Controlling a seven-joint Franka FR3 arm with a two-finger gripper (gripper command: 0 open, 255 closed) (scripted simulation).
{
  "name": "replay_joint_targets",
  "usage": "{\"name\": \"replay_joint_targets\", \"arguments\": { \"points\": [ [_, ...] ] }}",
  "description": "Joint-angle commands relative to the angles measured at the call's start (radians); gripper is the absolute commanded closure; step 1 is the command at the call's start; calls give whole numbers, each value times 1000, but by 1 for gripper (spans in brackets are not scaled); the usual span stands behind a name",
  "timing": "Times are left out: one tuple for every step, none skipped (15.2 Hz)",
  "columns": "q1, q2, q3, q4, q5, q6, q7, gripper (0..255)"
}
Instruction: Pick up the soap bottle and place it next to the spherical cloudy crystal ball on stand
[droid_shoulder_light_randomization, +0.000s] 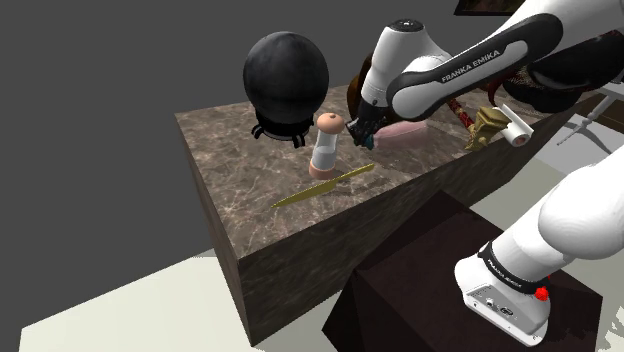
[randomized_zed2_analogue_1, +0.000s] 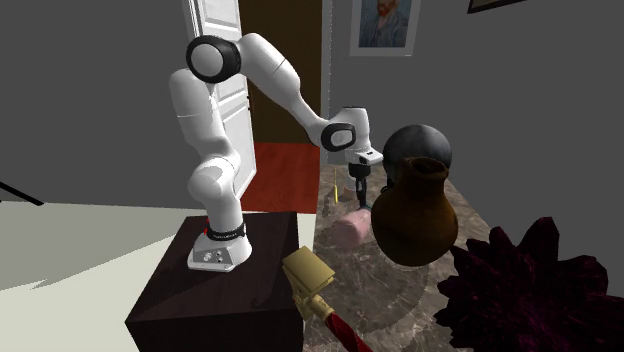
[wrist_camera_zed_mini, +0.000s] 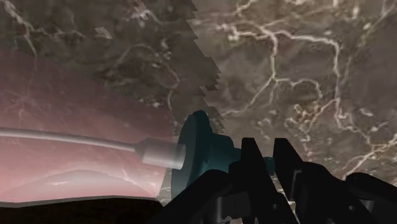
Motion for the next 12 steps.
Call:
{"name": "replay_joint_targets", "arguments": {
  "points": [
    [-4,4,-4,-6,-1,-4,-1,255],
    [-5,4,-4,-6,-1,-4,-1,255],
    [-5,4,-4,-6,-1,-4,-1,255],
    [-4,0,-3,-8,1,-5,-1,0],
    [-3,-4,-2,-10,2,-7,-1,0],
    [-3,-7,-2,-11,4,-9,-2,0],
    [-3,-3,-3,-7,3,-9,-2,0],
    [-3,-3,-3,-7,3,-10,-2,0],
    [-5,4,-4,-6,-1,-4,-1,0],
    [1,-26,-3,0,17,-39,-13,0],
    [7,-55,-2,8,33,-74,-24,0],
    [12,-83,-2,17,47,-110,-33,0]
  ]
}}
